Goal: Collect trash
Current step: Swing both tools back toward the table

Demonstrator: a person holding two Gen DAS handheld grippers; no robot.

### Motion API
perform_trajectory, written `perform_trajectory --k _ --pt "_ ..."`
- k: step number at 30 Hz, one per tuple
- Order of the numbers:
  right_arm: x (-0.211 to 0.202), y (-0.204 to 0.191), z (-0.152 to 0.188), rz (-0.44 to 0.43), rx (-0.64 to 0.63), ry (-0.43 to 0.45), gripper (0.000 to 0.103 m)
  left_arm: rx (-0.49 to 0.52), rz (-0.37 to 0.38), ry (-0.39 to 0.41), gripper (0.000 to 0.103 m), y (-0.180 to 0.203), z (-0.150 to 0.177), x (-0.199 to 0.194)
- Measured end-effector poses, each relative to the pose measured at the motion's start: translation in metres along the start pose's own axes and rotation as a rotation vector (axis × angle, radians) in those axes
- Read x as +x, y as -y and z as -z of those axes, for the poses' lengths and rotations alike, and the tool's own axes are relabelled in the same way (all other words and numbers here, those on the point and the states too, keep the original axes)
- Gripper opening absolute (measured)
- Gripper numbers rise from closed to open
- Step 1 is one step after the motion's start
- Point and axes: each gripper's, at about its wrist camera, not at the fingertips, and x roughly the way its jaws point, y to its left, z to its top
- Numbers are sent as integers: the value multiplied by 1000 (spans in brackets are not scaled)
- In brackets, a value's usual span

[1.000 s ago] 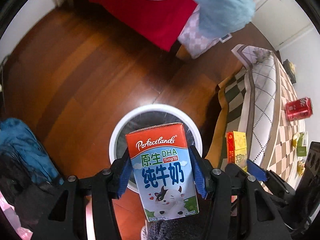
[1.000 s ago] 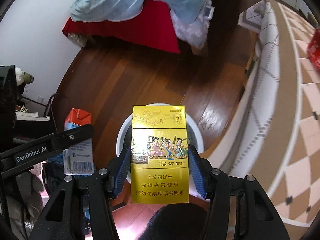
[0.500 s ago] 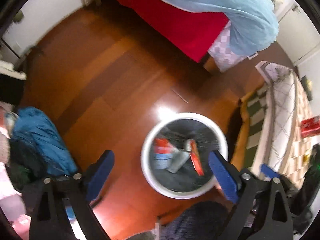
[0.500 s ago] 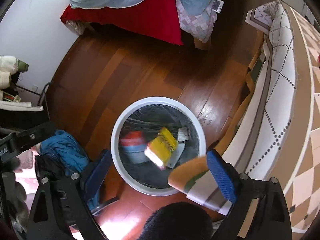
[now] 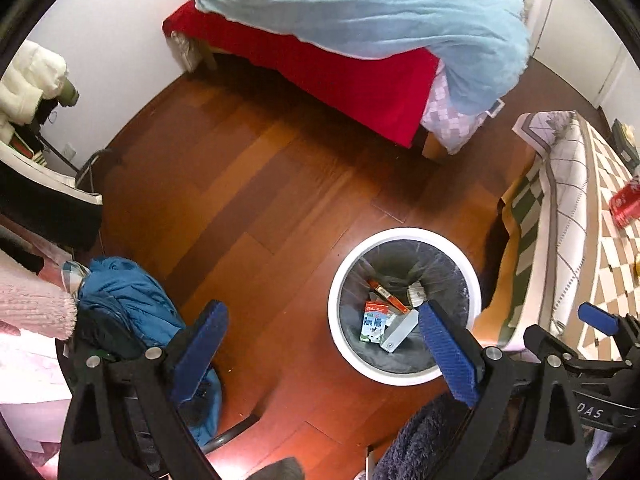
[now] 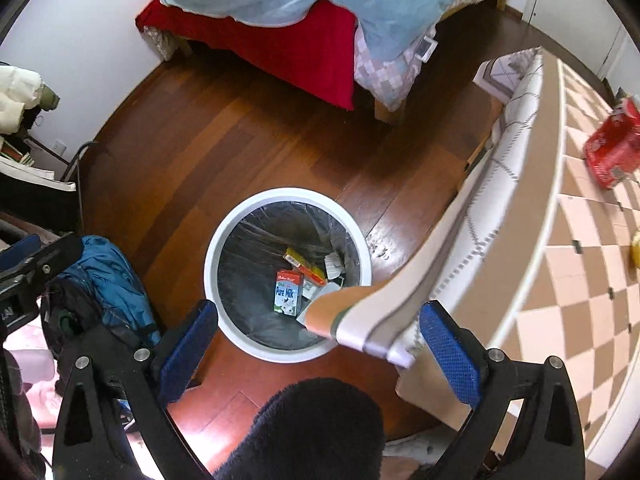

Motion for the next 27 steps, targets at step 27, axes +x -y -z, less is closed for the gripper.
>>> perform_trajectory --k 27 --pt "-203 158 111 -58 433 337 102 162 184 250 97 141 35 -144"
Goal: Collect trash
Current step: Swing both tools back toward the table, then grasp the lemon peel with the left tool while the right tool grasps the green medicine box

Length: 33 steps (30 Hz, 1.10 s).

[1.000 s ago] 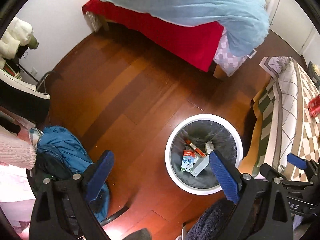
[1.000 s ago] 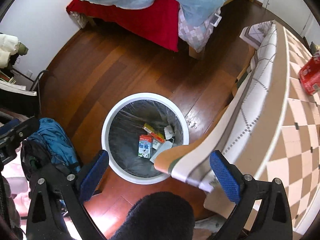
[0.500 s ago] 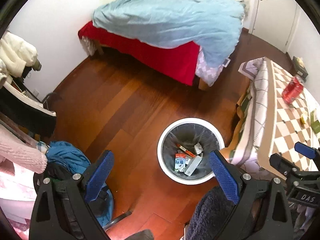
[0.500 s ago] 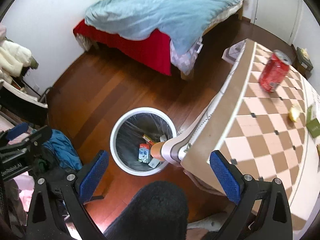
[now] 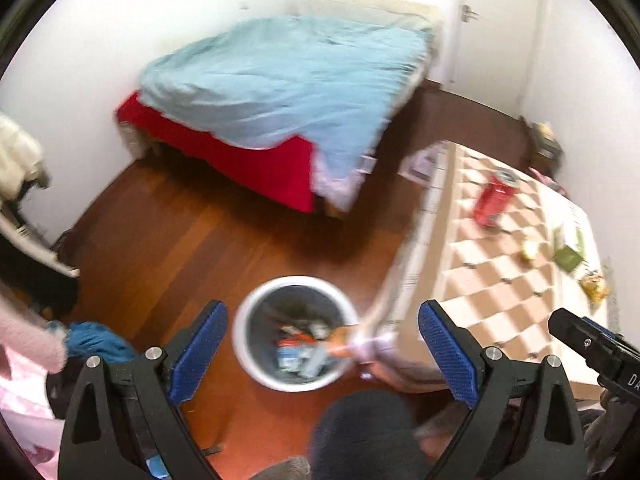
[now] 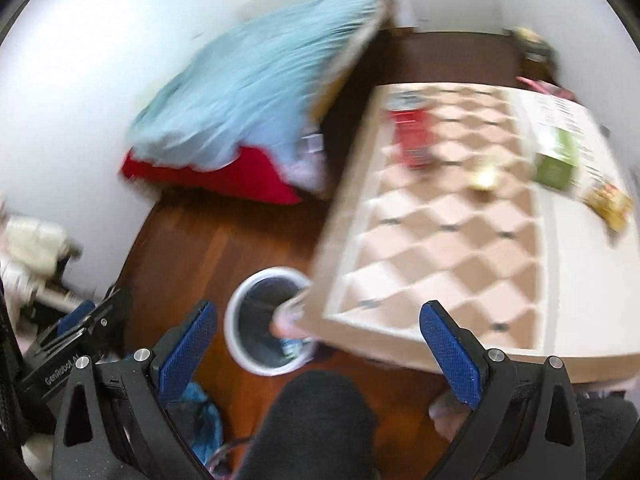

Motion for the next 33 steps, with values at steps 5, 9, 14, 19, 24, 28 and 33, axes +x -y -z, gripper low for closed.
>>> perform_trajectory --k 5,9,14,19,24,28,33 --pt "-5 111 -35 138 185 25 102 109 105 -79 97 109 -11 52" --pt "12 197 -80 199 311 15 102 214 111 -177 97 191 -13 113" --pt "57 262 -144 267 354 -30 102 297 -3 -246 97 243 -10 176" --pt "113 285 -184 326 323 -94 102 347 -93 -266 97 257 -5 210" --pt "153 297 -193 373 292 -146 81 366 -100 -279 100 260 1 223" --pt "139 296 -183 357 269 -122 75 358 -31 -291 99 267 -3 215" --pt "80 287 -143 336 276 -47 76 371 125 -250 97 289 -10 195"
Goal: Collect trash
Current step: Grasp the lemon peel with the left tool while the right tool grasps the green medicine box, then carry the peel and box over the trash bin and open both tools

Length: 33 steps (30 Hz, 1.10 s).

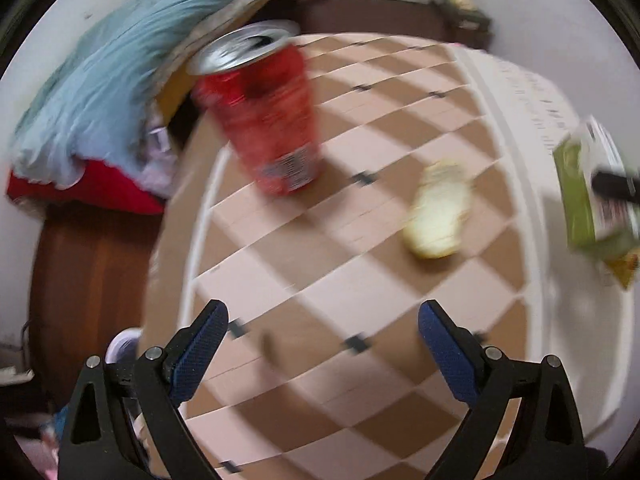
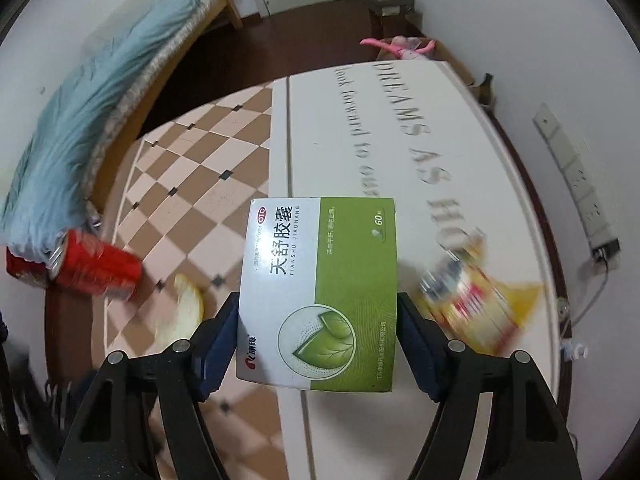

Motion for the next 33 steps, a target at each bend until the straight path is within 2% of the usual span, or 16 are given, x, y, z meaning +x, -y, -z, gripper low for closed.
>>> perform_trajectory --k 3,7,10,11,12,15,18,24,33 --pt "-12 13 21 12 26 11 76 42 40 4 96 18 -10 9" --pt "-5 29 30 -7 80 -11 76 112 65 -19 94 40 -27 28" --pt "-1 27 26 -5 85 -6 75 176 40 -30 75 54 -40 43" --pt "0 25 24 -6 87 -6 75 186 37 -39 66 57 -42 47" --pt "1 23 23 -7 85 -7 75 180 47 -22 49 59 -44 45" --pt "2 17 19 -12 71 -10 75 184 47 -21 34 63 -48 42" --pt "0 11 17 -16 50 -5 75 187 27 5 29 63 -47 36" --pt "-18 8 17 -25 31 30 75 160 28 50 27 44 -38 18" --pt "-67 -3 31 -63 -12 87 75 129 85 169 27 20 -17 -55"
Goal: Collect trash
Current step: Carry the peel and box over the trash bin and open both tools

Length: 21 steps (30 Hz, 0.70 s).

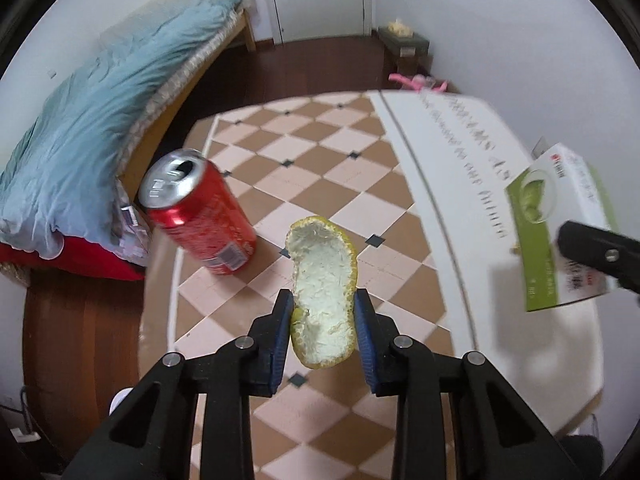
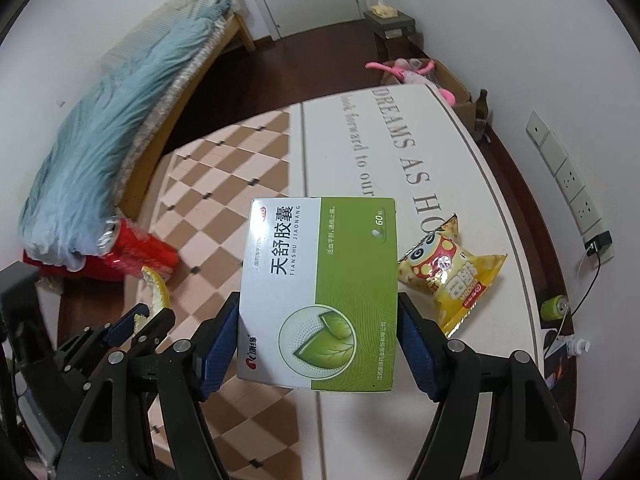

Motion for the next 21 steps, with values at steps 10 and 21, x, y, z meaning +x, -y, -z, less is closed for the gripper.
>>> perform_trajectory --k 10,21 --pt "-65 -74 31 -135 -115 59 75 -125 27 187 27 -83 18 -126" --pt "-42 -252 114 -336 -325 -54 75 -298 -180 164 27 -236 110 -175"
